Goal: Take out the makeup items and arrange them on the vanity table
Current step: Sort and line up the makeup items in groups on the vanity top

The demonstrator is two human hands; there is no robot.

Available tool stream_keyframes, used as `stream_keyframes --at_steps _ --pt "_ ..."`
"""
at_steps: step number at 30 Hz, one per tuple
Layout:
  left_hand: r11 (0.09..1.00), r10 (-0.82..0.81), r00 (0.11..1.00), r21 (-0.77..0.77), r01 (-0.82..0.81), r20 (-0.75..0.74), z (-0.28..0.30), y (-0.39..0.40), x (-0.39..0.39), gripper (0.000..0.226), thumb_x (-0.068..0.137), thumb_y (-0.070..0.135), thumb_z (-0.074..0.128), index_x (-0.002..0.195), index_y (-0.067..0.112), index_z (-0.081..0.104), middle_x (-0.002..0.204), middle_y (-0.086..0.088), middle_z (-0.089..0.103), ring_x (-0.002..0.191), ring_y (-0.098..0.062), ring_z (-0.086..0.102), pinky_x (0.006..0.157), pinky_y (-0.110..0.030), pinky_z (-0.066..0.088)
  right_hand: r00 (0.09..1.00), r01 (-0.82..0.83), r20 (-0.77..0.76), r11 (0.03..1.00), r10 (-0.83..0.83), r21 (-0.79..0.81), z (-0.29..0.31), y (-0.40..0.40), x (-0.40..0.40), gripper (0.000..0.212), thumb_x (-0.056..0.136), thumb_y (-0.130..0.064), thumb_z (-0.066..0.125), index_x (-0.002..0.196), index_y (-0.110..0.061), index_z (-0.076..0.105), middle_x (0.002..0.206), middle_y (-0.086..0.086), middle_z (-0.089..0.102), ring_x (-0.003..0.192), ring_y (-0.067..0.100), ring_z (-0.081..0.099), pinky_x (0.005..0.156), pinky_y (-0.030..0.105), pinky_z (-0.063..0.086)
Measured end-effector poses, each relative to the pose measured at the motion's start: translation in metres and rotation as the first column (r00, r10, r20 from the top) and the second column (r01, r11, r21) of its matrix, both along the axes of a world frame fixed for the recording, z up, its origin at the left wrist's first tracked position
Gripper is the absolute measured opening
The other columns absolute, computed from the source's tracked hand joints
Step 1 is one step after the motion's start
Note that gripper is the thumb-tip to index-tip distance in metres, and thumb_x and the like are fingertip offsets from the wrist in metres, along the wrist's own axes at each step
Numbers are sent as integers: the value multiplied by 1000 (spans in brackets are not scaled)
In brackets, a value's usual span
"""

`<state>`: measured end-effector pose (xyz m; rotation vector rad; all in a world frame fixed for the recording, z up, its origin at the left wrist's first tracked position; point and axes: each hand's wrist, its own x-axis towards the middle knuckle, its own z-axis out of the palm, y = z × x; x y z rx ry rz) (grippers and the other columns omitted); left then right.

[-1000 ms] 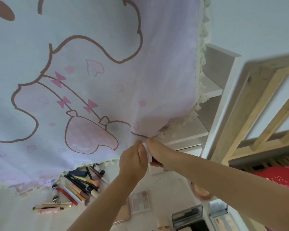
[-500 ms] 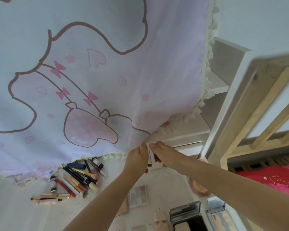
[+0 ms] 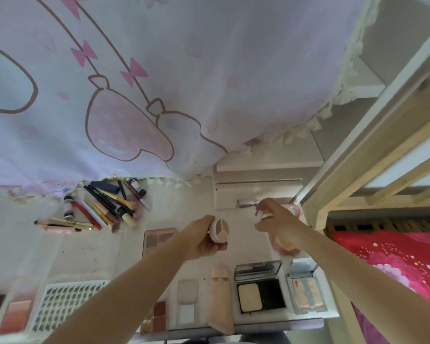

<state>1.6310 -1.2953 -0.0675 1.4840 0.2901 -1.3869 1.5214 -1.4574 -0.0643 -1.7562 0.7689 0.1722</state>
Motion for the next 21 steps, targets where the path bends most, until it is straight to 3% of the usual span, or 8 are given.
stream_keyframes --at_steps 2,5,8,11,12,15,18,21 --pt "999 33 996 43 -30 -79 -17 -6 -6 32 97 32 35 80 8 48 71 -14 54 33 -19 58 31 -12 39 943 -291 -254 905 216 -310 -18 -2 -4 29 74 -19 63 92 -26 41 90 -7 51 81 13 55 66 25 46" --pt "990 40 997 135 -30 -70 -37 -20 -13 35 97 35 32 82 7 46 70 -13 53 37 -18 56 29 -12 36 783 -611 -512 586 352 -532 -37 3 -1 27 75 -26 57 94 -23 38 90 -5 51 79 18 57 57 27 44" --pt "980 39 997 198 -26 -60 -49 -37 -17 37 98 37 30 84 6 46 70 -12 52 49 -19 50 27 -11 33 788 -611 -494 565 368 -554 -43 4 7 26 82 -23 50 108 -18 44 113 0 50 97 22 55 70 30 42" --pt "966 44 997 258 -27 -60 -57 -48 -18 41 98 34 29 72 5 44 67 -12 52 46 -21 51 27 -13 36 705 -710 -602 381 376 -593 -43 4 12 30 86 -17 50 116 -13 46 120 4 50 110 22 49 92 31 37" --pt "963 47 997 267 -29 -62 -56 -50 -19 41 98 32 30 72 5 45 67 -13 52 49 -23 55 32 -16 42 684 -730 -631 345 367 -590 -45 3 12 33 86 -15 50 118 -12 46 122 4 49 114 22 46 97 31 34" --pt "960 -17 1000 279 20 -14 -58 -58 -20 34 97 25 35 70 7 43 70 -11 50 74 -27 59 69 -32 54 661 -750 -674 320 330 -579 -52 3 10 39 85 -13 53 123 -13 43 126 4 47 121 23 39 103 33 30" --pt "953 -28 999 300 39 -41 -57 -56 -20 44 97 32 31 67 3 44 64 -16 51 57 -26 53 58 -32 49 634 -773 -702 283 323 -568 -56 2 6 40 84 -15 55 122 -13 43 126 5 48 123 24 36 104 34 29" --pt "947 -61 997 313 70 -39 -55 -49 -19 45 96 35 34 70 1 45 55 -17 55 54 -26 53 54 -31 48 645 -764 -697 279 312 -582 -57 -1 5 42 83 -14 54 123 -14 43 126 4 47 124 24 35 103 35 29"
